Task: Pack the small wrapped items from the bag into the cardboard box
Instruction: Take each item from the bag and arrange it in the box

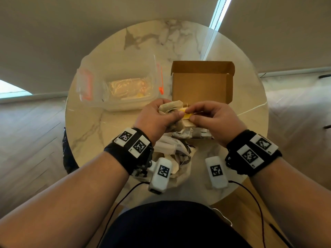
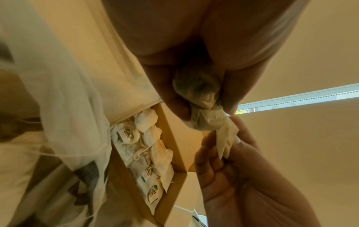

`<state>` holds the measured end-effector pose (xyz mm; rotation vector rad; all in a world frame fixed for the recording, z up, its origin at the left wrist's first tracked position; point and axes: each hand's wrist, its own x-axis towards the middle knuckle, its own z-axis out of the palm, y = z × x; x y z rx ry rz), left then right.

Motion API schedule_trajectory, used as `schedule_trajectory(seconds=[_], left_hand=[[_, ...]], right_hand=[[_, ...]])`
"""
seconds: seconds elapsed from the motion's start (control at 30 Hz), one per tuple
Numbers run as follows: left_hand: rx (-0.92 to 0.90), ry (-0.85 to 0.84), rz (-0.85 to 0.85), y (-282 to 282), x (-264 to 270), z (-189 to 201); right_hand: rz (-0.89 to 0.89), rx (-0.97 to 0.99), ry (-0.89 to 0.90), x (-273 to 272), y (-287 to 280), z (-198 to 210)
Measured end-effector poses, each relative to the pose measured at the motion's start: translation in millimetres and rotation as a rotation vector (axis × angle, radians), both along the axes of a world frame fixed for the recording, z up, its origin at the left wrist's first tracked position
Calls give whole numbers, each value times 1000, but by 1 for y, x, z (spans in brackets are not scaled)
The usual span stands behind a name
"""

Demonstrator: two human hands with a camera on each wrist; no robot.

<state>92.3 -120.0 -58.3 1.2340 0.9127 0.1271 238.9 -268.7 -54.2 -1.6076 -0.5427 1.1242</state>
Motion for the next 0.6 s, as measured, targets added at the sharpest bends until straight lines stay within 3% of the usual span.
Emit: schedule_trajectory(seconds=[0.07, 0.17, 0.33, 0.6], left_hand=[[-32, 47, 30, 2, -2, -5], [-223, 75, 173, 8, -10, -12], [-447, 60, 378, 16, -28, -15], [-414, 17, 342, 13, -40, -17]], right_hand=[[-54, -68, -61, 1, 0, -9], [-121, -277, -207, 2, -4, -33], [70, -520, -453, -9, 1, -63], [111, -639, -651, -20, 16, -82]])
